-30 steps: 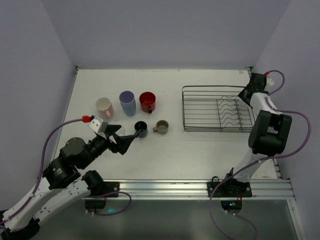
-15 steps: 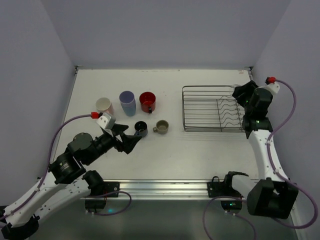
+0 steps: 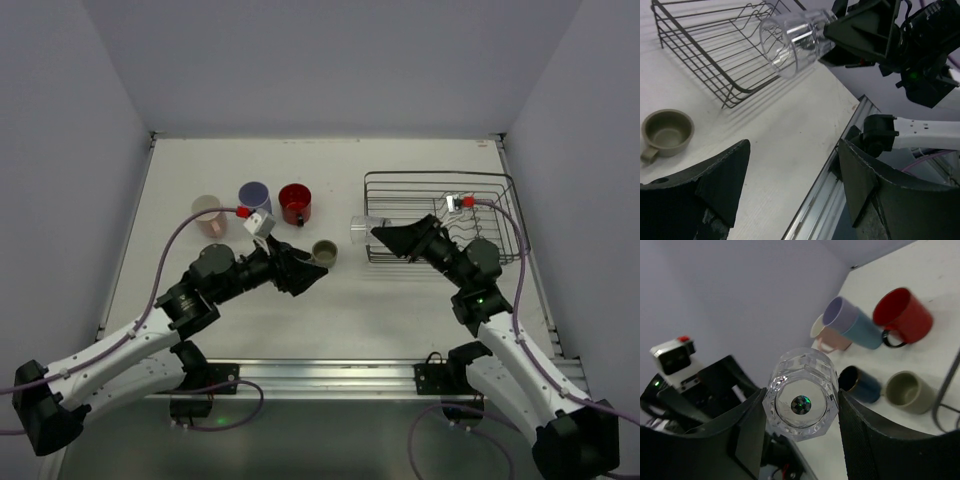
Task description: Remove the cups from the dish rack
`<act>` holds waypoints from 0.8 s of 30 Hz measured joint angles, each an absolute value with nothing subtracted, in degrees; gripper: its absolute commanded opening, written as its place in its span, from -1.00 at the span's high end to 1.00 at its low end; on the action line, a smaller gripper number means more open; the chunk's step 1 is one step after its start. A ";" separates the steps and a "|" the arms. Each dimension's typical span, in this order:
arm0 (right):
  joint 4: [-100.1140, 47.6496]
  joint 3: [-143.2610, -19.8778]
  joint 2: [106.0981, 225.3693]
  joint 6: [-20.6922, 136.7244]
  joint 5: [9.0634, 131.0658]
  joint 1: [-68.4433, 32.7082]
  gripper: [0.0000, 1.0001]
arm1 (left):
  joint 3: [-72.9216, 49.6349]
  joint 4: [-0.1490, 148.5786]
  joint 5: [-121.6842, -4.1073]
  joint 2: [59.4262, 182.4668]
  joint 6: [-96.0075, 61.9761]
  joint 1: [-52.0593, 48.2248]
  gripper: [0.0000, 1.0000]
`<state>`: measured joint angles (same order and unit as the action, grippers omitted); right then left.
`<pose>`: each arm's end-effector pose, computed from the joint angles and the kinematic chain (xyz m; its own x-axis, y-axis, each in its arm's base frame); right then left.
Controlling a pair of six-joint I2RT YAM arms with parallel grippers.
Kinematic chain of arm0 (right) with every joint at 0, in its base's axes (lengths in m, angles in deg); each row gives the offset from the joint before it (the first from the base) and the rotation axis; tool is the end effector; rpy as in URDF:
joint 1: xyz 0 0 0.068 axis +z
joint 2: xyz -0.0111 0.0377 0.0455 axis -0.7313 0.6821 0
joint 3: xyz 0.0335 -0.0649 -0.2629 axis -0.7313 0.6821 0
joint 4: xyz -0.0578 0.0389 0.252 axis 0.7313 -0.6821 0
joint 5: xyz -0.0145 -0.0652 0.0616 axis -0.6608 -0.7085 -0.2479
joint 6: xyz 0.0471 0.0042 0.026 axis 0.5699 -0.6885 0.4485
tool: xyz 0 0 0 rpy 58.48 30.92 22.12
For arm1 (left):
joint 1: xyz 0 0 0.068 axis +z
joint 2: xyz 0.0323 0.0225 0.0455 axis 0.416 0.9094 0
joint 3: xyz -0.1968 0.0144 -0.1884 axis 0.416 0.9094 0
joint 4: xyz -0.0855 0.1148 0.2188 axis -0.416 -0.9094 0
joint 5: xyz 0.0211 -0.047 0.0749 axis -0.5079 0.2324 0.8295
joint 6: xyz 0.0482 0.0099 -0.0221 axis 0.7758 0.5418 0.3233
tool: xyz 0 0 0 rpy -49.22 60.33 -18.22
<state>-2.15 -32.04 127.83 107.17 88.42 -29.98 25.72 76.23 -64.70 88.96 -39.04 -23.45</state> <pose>0.1719 0.0689 0.2915 -0.5034 0.6250 -0.5966 -0.4688 0.3825 0.7962 0.1212 -0.1441 0.3091 -0.5133 -0.2442 -0.8227 0.6778 0.4727 -0.5632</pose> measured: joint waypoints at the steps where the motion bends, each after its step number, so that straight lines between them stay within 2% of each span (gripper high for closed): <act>1: -0.01 -30.88 128.12 108.46 89.97 -28.47 0.62 | 25.72 78.57 -65.64 91.01 -39.85 -23.45 -0.48; 9: 13.48 -25.03 134.39 115.91 96.53 -21.04 0.61 | 26.37 90.26 -69.95 100.46 -45.84 -23.45 -0.39; 12: 17.54 -24.66 137.14 117.70 97.38 -19.05 0.61 | 26.81 93.72 -70.40 101.53 -47.39 -23.45 -0.24; 15: 22.26 -24.35 139.96 119.47 97.67 -17.41 0.61 | 27.71 96.67 -70.71 102.03 -48.81 -23.43 0.05; 16: 24.14 -24.20 141.05 120.28 97.67 -17.00 0.60 | 27.97 97.30 -70.75 102.25 -49.29 -23.43 0.27; 18: 28.30 -23.69 143.39 122.01 97.67 -16.45 0.59 | 28.34 98.20 -70.97 102.69 -50.08 -23.40 0.57; 19: 30.09 -23.41 144.64 122.75 97.54 -16.41 0.54 | 28.52 98.72 -71.19 102.73 -50.76 -23.38 0.82; 21: 33.54 -22.99 146.89 124.32 97.60 -16.30 0.01 | 28.58 99.20 -71.54 102.58 -51.81 -23.27 1.00; 22: 35.14 -22.89 147.61 125.05 97.62 -16.21 -0.23 | 28.58 99.49 -71.76 102.14 -52.20 -23.30 1.00; 23: 36.69 -22.78 148.09 125.74 97.60 -16.03 -0.56 | 28.58 99.33 -71.82 101.48 -52.40 -23.32 1.00; 24: 37.08 -22.73 148.16 126.09 97.47 -15.71 -0.73 | 28.56 98.74 -71.23 100.61 -51.70 -23.43 1.00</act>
<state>37.08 -22.73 148.16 126.09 97.47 -15.71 28.56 98.74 -71.23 100.61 -51.70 -23.43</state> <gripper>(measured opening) 0.717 0.051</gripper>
